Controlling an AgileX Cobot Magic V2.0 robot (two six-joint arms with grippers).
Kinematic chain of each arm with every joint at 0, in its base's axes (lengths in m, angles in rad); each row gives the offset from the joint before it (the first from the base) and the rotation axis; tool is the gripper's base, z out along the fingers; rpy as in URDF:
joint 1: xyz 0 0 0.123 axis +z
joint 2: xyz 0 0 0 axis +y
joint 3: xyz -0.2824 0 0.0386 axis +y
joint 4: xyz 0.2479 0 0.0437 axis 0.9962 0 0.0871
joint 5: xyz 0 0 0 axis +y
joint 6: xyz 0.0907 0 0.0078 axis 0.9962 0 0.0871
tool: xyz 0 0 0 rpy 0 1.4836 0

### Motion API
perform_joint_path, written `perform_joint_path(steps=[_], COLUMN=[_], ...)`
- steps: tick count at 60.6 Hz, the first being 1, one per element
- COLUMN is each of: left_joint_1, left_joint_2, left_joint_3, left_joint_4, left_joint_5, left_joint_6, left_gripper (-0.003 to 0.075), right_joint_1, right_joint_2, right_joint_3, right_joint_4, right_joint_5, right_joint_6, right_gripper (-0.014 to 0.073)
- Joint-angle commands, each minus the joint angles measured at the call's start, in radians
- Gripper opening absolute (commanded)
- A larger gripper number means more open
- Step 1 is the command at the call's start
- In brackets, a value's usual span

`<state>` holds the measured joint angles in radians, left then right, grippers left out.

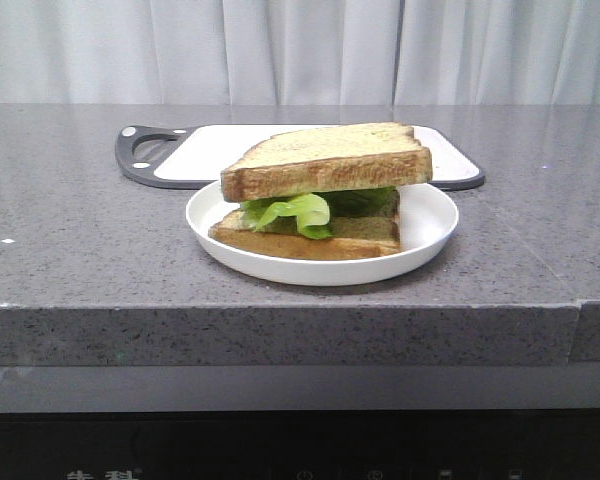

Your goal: Left arm grabs bread, right arm adds lettuce

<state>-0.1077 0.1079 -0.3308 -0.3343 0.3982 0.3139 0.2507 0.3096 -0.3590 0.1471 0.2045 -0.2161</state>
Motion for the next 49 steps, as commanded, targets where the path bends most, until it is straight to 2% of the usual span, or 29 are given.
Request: perform_joint_path(steps=[1, 49], left_joint_1=[-0.008, -0.008], left_joint_2=[0.006, 0.006], left_joint_3=[-0.018, -0.018], left_joint_4=[-0.024, -0.022], left_joint_5=[-0.082, -0.101], left_joint_6=[-0.011, -0.011], left_gripper=[-0.0019, -0.0019], right_joint_1=[-0.003, -0.003], right_joint_2=[0.005, 0.005], right_joint_3=[-0.028, -0.028], right_joint_4=[0.000, 0.000], right_joint_5=[-0.083, -0.083], right_joint_6=[0.000, 0.000], right_gripper=[-0.0058, -0.0058])
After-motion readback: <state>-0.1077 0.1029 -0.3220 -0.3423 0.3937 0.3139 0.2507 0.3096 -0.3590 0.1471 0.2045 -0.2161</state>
